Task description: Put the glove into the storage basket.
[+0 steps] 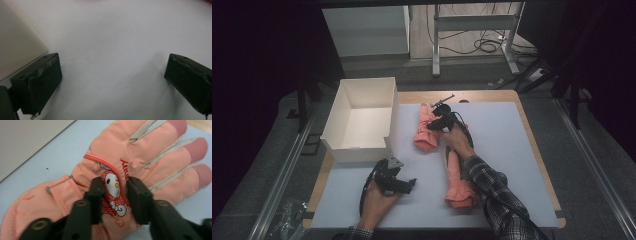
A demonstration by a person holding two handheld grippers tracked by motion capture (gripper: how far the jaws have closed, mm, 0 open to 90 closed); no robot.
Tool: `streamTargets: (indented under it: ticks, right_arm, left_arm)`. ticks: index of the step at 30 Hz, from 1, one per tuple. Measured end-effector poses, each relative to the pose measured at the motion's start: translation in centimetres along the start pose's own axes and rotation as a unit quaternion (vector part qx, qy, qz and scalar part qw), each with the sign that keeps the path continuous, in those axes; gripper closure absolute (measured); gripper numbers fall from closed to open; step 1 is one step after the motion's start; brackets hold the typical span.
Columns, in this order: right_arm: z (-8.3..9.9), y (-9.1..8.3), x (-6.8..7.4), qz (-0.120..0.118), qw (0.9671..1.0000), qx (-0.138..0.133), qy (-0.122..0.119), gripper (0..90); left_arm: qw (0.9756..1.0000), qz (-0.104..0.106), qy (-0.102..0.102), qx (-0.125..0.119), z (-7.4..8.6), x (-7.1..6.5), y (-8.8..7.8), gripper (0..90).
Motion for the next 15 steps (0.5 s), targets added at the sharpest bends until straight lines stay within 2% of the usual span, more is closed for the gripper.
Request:
streamTargets:
  ticks: [2, 4, 5, 9, 11, 15]
  right_arm:
    - [0.0, -0.1, 0.2, 0.009, 0.9999, 0.002, -0.006, 78.0]
    - [0.0, -0.2, 0.3, 0.013, 0.9999, 0.003, -0.011, 81.0]
    - [0.1, -0.3, 0.5, 0.022, 0.9996, 0.000, -0.016, 84.3]
    - [0.1, -0.6, 0.5, 0.026, 0.9996, -0.004, -0.012, 85.7]
    - [-0.2, -1.3, 0.3, 0.019, 0.9998, -0.009, 0.000, 86.0]
    - [-0.3, -2.3, 0.1, 0.009, 0.9997, -0.020, 0.008, 86.1]
  left_arm:
    - [1.0000, 0.000, 0.000, 0.000, 0.0, 0.0, 0.0, 1.2]
    - [1.0000, 0.000, 0.000, 0.000, 0.0, 0.0, 0.0, 1.1]
    - [1.0000, 0.000, 0.000, 0.000, 0.0, 0.0, 0.0, 1.2]
    - [1.0000, 0.000, 0.000, 0.000, 0.0, 0.0, 0.0, 1.1]
    - [1.0000, 0.000, 0.000, 0.000, 0.0, 0.0, 0.0, 1.2]
    - [1.0000, 0.000, 0.000, 0.000, 0.0, 0.0, 0.0, 1.1]
Point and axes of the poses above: each handheld gripper's, and its own axes: y roughly forward along the jaws, z roughly out of its underside, x roughly to its left, the point moved 4 cm from there along y, roughly forward along the jaws, and after that the axes turned 7 degrees about -y, right-handed, at the moved point
